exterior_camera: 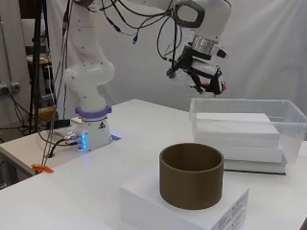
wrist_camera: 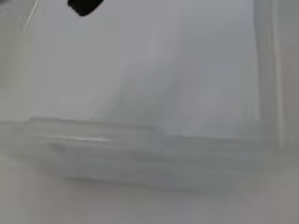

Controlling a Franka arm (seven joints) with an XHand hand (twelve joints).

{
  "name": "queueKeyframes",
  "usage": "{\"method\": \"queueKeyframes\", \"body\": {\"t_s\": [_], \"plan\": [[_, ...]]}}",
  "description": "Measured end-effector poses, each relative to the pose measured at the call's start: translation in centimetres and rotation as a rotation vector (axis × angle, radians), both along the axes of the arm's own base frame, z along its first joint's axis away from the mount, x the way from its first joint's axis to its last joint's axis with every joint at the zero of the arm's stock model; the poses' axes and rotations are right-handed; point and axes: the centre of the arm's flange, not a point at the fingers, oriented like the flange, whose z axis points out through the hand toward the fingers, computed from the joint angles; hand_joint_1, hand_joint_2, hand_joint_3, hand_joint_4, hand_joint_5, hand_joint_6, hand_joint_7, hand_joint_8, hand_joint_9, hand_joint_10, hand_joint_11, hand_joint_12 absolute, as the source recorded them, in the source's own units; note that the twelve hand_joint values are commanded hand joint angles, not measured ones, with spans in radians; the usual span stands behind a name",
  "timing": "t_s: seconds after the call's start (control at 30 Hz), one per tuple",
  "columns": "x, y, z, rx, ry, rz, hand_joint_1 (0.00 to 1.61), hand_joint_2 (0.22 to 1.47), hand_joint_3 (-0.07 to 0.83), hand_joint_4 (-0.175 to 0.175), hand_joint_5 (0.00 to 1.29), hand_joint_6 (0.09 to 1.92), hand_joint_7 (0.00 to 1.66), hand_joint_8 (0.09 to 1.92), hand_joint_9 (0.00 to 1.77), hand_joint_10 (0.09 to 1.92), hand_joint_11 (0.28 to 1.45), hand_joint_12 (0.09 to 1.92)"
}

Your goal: Teleoperate dual arm-hand system to remove items from a box

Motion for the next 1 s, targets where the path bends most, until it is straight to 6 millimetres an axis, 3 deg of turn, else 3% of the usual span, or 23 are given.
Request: {"method": "queueKeyframes", "body": {"t_s": [0.1,0.2,0.33,0.37,0.43,0.53,0.63,0.73,0.83,0.93,1.0], "plan": [[-3.1,-2.8,6.1,0.049,-0.144,0.016,0.93,1.21,0.003,0.175,0.79,1.27,1.08,1.92,1.36,1.92,1.04,1.92],[-5.6,-6.2,9.9,0.067,-0.227,-0.032,0.92,1.22,0.001,0.175,0.77,1.29,1.04,1.92,1.34,1.92,1.03,1.92],[-6.6,-12.4,10.6,0.001,-0.263,-0.126,0.92,1.22,-0.001,0.175,0.78,1.29,1.02,1.92,1.34,1.92,1.0,1.92],[-6.7,-14.0,10.6,-0.005,-0.263,-0.159,0.92,1.22,0.0,0.175,0.78,1.29,0.99,1.92,1.29,1.92,0.95,1.91],[-6.7,-18.9,11.3,0.009,-0.271,-0.258,0.92,1.22,0.0,0.175,0.77,1.29,0.97,1.92,1.23,1.92,0.86,1.89],[-5.1,-22.9,11.6,0.016,-0.257,-0.339,0.91,1.23,0.001,0.175,0.76,1.31,1.02,1.92,1.29,1.92,0.9,1.92],[-1.5,-28.0,10.8,0.009,-0.222,-0.408,0.91,1.24,0.001,0.175,0.75,1.33,1.08,1.92,1.36,1.92,0.97,1.92],[1.3,-32.6,9.7,-0.027,-0.193,-0.469,0.9,1.25,0.001,0.175,0.73,1.35,1.01,1.92,1.28,1.92,0.93,1.92],[0.3,-36.8,10.6,-0.121,-0.176,-0.568,0.89,1.25,0.001,0.175,0.72,1.37,0.93,1.9,1.21,1.92,0.89,1.92],[-2.3,-38.4,15.3,-0.152,-0.245,-0.618,0.88,1.26,0.001,0.175,0.7,1.39,0.95,1.86,1.23,1.92,0.92,1.92],[-2.1,-37.0,17.1,-0.09,-0.294,-0.567,0.87,1.27,0.002,0.175,0.69,1.41,0.96,1.87,1.26,1.92,0.96,1.92]]}}
